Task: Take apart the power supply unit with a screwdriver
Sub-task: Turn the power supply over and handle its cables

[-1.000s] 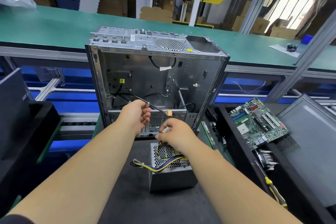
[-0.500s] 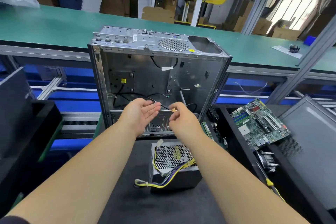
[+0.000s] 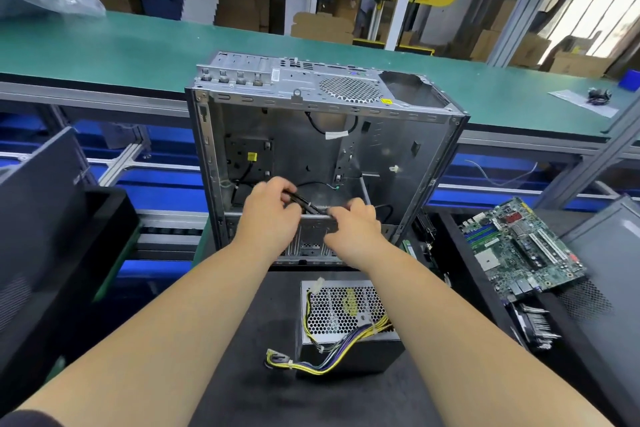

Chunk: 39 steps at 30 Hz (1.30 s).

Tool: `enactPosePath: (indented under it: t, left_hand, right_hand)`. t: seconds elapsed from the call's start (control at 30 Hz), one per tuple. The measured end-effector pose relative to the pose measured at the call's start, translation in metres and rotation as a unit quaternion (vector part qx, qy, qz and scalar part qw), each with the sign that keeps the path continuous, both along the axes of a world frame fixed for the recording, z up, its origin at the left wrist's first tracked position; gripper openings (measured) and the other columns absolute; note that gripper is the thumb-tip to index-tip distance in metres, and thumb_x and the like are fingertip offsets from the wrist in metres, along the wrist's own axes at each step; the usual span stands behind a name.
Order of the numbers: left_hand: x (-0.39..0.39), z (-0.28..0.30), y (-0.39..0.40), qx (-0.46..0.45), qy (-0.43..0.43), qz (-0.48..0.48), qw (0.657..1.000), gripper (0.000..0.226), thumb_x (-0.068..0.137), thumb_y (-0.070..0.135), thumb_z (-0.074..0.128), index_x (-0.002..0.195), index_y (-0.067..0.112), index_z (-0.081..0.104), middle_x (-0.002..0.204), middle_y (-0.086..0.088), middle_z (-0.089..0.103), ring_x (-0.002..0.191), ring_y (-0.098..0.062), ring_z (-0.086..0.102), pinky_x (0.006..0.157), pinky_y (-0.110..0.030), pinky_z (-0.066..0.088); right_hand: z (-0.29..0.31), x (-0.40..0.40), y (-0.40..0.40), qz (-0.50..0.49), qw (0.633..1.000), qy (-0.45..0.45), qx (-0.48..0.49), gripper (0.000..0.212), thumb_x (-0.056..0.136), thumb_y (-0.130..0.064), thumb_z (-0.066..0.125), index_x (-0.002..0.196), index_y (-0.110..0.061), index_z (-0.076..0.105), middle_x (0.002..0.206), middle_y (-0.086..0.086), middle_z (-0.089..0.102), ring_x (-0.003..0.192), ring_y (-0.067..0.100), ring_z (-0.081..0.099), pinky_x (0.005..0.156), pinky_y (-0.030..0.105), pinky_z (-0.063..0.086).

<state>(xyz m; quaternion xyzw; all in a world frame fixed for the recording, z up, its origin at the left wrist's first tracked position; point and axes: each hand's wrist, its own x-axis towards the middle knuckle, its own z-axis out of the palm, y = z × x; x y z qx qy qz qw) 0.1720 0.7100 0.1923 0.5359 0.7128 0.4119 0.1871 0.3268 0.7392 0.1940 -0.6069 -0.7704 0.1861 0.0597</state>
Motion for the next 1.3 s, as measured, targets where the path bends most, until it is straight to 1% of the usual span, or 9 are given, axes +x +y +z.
enactPosePath:
  t: [0.1,0.37,0.47,0.6,0.77,0.97,1.07,1.13,1.3]
  left_hand:
    - [-0.007,-0.008,0.0,0.006,0.266,-0.07,0.961,0.049,0.087,0.019,0.054,0.137,0.019,0.052,0.128,-0.005,0.052,0.119,-0.027,0.043,0.101,-0.036,0.036]
    - [0.005,-0.022,-0.001,-0.059,0.404,-0.054,0.911,0.038,0.092,0.046,0.049,0.12,0.025,0.062,0.132,-0.007,0.045,0.126,-0.03,0.035,0.11,-0.042,0.016]
    - [0.004,-0.011,0.0,-0.075,0.339,-0.098,0.933,0.043,0.097,0.047,0.045,0.127,0.02,0.058,0.116,-0.004,0.062,0.11,-0.029,0.054,0.098,-0.039,0.035]
    - [0.0,-0.009,-0.019,0.039,0.228,-0.146,0.962,0.047,0.097,0.036,0.052,0.141,0.02,0.046,0.135,0.001,0.054,0.126,-0.023,0.046,0.109,-0.038,0.034]
    - [0.001,-0.03,-0.047,0.043,0.038,-0.204,0.977,0.034,0.097,0.026,0.054,0.131,0.029,0.055,0.121,0.014,0.056,0.113,-0.003,0.051,0.101,-0.026,0.04]
    - [0.001,-0.057,-0.072,-0.056,-0.135,-0.225,0.963,0.03,0.101,0.02,0.049,0.107,0.048,0.059,0.118,0.011,0.063,0.113,-0.006,0.058,0.106,-0.036,0.043]
    - [0.0,-0.06,-0.087,-0.064,-0.173,-0.226,0.956,0.018,0.095,0.044,0.052,0.107,0.055,0.058,0.121,0.013,0.062,0.119,-0.007,0.055,0.109,-0.036,0.04]
    - [0.0,-0.059,-0.098,-0.054,-0.167,-0.26,0.949,0.04,0.081,0.066,0.05,0.12,0.059,0.049,0.13,0.016,0.055,0.125,-0.001,0.048,0.112,-0.036,0.036]
    - [0.017,-0.049,-0.12,-0.077,-0.021,-0.328,0.941,0.115,0.061,0.071,0.068,0.147,0.056,-0.007,0.157,0.015,0.015,0.147,-0.007,0.009,0.12,-0.039,0.014]
  right_hand:
    - [0.001,0.002,0.002,-0.003,1.0,0.026,-0.008,0.053,0.088,-0.023,0.056,0.141,-0.021,0.048,0.138,0.007,0.032,0.126,0.029,0.026,0.103,0.037,0.03]
    - [0.006,0.02,-0.007,-0.008,0.988,0.149,-0.024,0.054,0.088,-0.014,0.052,0.141,-0.025,0.051,0.131,0.0,0.037,0.129,0.024,0.03,0.105,0.037,0.037]
    - [0.009,0.03,-0.013,-0.007,0.983,0.185,-0.014,0.046,0.088,-0.012,0.051,0.13,-0.028,0.06,0.12,-0.005,0.042,0.112,0.026,0.054,0.091,0.041,0.05]
    - [0.008,0.048,-0.022,-0.035,0.966,0.255,-0.037,0.035,0.09,-0.009,0.05,0.105,-0.035,0.067,0.107,-0.009,0.066,0.088,0.014,0.064,0.067,0.026,0.05]
    - [0.002,0.071,-0.038,-0.072,0.957,0.278,-0.045,0.026,0.094,-0.013,0.055,0.105,-0.028,0.073,0.104,-0.016,0.066,0.096,-0.001,0.058,0.071,0.012,0.04]
    - [-0.007,0.09,-0.06,-0.105,0.943,0.304,-0.084,0.015,0.094,-0.024,0.062,0.1,-0.032,0.072,0.111,-0.014,0.067,0.108,0.005,0.059,0.094,0.029,0.044]
    - [-0.014,0.099,-0.069,-0.087,0.931,0.338,-0.112,0.014,0.09,-0.027,0.066,0.099,-0.032,0.075,0.111,-0.015,0.069,0.114,0.005,0.059,0.101,0.029,0.04]
    - [-0.02,0.105,-0.076,-0.077,0.922,0.353,-0.138,0.023,0.079,-0.038,0.069,0.1,-0.034,0.076,0.115,-0.015,0.069,0.117,0.004,0.057,0.108,0.033,0.038]
    - [-0.032,0.116,-0.083,-0.025,0.914,0.365,-0.175,0.053,0.062,-0.057,0.073,0.113,-0.042,0.07,0.136,-0.014,0.056,0.13,0.009,0.048,0.115,0.043,0.034]
